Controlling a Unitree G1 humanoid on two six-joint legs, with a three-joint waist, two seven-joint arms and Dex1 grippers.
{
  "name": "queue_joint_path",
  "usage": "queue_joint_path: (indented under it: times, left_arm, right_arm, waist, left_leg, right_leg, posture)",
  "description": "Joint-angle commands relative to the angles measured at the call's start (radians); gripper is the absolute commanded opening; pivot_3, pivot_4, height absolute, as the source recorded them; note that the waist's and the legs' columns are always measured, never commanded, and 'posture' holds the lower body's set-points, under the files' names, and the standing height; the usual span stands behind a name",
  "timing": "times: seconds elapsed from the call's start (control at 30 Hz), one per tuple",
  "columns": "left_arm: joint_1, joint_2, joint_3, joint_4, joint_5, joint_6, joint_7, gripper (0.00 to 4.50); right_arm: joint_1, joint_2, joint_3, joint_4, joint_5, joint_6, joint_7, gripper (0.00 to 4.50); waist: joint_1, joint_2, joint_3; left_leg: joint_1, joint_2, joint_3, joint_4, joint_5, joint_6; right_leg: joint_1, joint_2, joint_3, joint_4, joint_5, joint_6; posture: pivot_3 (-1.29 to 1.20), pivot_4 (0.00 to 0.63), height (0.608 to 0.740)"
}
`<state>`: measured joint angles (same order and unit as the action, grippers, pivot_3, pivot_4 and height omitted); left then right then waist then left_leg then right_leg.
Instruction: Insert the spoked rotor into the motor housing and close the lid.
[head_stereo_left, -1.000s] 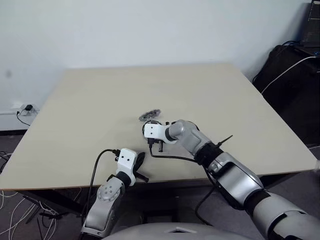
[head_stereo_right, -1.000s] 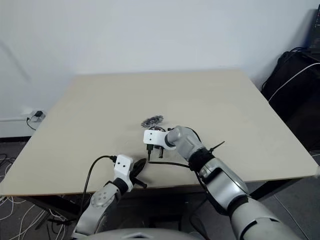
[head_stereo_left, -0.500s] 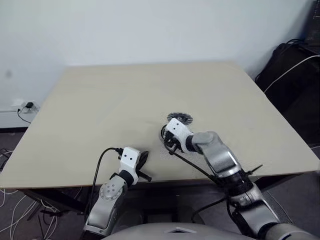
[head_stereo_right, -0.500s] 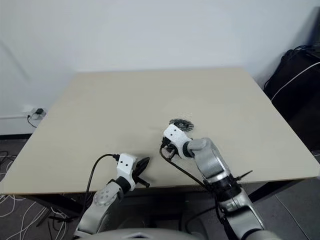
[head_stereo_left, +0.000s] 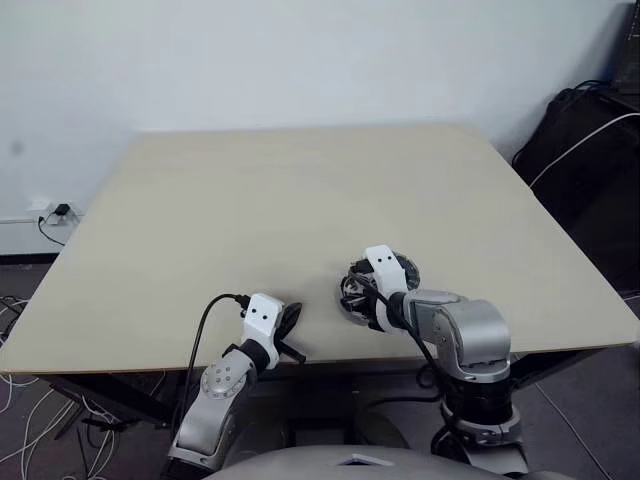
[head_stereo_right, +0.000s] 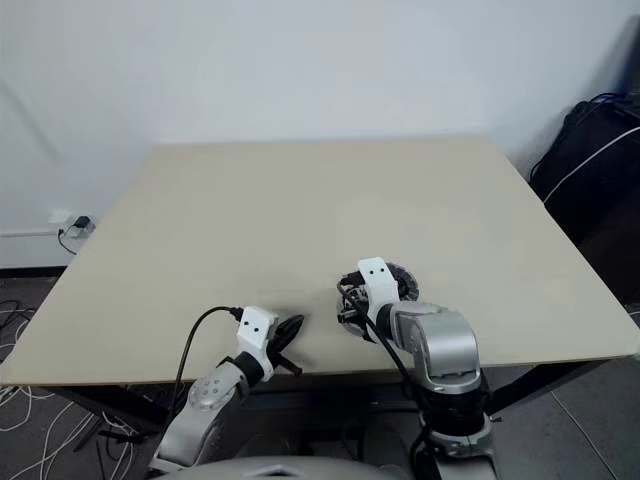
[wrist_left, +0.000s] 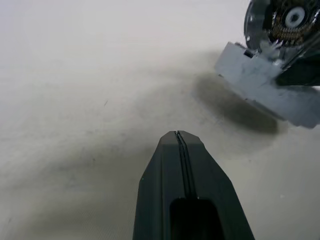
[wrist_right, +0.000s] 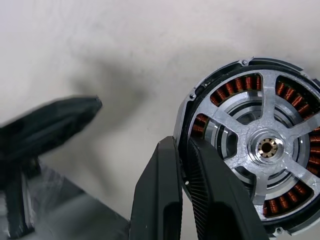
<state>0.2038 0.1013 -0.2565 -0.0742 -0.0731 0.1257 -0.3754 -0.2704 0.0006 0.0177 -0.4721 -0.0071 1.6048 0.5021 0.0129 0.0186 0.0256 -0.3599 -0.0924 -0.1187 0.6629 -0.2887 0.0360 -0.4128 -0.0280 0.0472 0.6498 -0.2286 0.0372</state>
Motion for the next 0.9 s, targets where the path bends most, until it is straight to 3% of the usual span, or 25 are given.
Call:
queue_joint_path:
  times: [0.03, 0.27, 0.5, 0.73, 0.9]
  left_arm:
    - [-0.016, -0.002, -0.007, 0.002, -0.008, -0.011, -0.013, 0.00]
    - [-0.012, -0.001, -0.003, -0.001, -0.009, -0.010, -0.012, 0.00]
    - [-0.001, -0.002, 0.000, -0.011, -0.010, -0.009, -0.001, 0.00]
    - [0.005, 0.001, 0.004, -0.018, -0.012, -0.009, 0.005, 0.00]
    - [0.002, -0.001, 0.002, -0.016, -0.013, -0.009, 0.005, 0.00]
  right_arm:
    - [-0.048, 0.070, -0.049, 0.029, 0.005, -0.013, -0.089, 0.00]
    - [-0.088, 0.211, -0.074, 0.209, 0.016, -0.110, -0.250, 0.00]
    - [-0.155, 0.285, -0.121, 0.449, 0.062, -0.275, -0.383, 0.00]
    - [-0.195, 0.300, -0.074, 0.540, 0.165, -0.369, -0.431, 2.16]
    - [-0.218, 0.313, -0.062, 0.510, 0.280, -0.405, -0.407, 2.16]
  waist:
    - [-0.001, 0.000, 0.000]
    - [-0.003, -0.001, -0.001]
    - [-0.017, -0.001, -0.002]
    - [-0.030, -0.002, -0.002]
    - [-0.046, -0.004, -0.001]
  left_leg:
    - [0.000, 0.000, 0.000, 0.000, 0.000, 0.000]
    - [0.003, -0.001, 0.001, 0.000, 0.000, -0.002]
    - [0.007, -0.001, 0.001, -0.001, 0.006, -0.005]
    - [0.019, -0.001, 0.001, -0.001, 0.007, -0.003]
    - [0.018, 0.000, 0.002, -0.001, 0.007, -0.003]
  right_leg:
    - [0.000, 0.000, 0.000, 0.000, 0.000, 0.000]
    - [0.000, 0.000, -0.001, 0.000, 0.002, 0.001]
    - [0.006, 0.000, -0.002, -0.001, 0.005, 0.007]
    - [0.021, -0.002, -0.002, -0.006, 0.005, 0.007]
    - [0.020, -0.008, -0.006, -0.006, 0.006, 0.009]
  posture:
    - [0.00, 0.000, 0.740]
    - [0.00, 0.000, 0.740]
    - [0.00, 0.000, 0.740]
    - [0.00, 0.000, 0.740]
    - [0.00, 0.000, 0.740]
